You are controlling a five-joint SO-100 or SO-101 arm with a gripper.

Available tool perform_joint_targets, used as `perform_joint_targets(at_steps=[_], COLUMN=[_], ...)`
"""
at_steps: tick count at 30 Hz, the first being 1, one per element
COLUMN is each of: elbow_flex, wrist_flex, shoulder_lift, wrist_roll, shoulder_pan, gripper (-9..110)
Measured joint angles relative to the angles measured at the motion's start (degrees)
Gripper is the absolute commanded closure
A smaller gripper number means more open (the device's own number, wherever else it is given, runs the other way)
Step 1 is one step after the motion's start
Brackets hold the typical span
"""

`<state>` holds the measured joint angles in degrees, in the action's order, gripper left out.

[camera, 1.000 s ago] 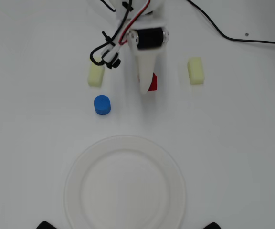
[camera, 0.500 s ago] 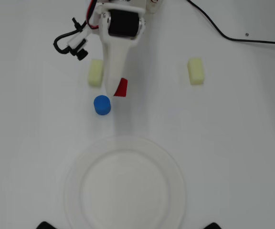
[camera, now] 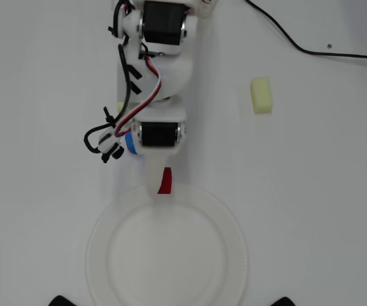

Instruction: Grasp a red block and put it in the dish.

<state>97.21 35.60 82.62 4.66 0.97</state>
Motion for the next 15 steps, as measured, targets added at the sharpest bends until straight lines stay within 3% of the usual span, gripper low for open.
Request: perform_joint_targets(at_steps=[8, 15], elbow_flex=[0.00, -2.64], wrist_flex=[0.97, 5.01], shoulder_lift=[-1.58, -1.58], wrist_roll=[0.26, 1.23], shoulder_pan=[0.18, 1.05], gripper=[100, 80])
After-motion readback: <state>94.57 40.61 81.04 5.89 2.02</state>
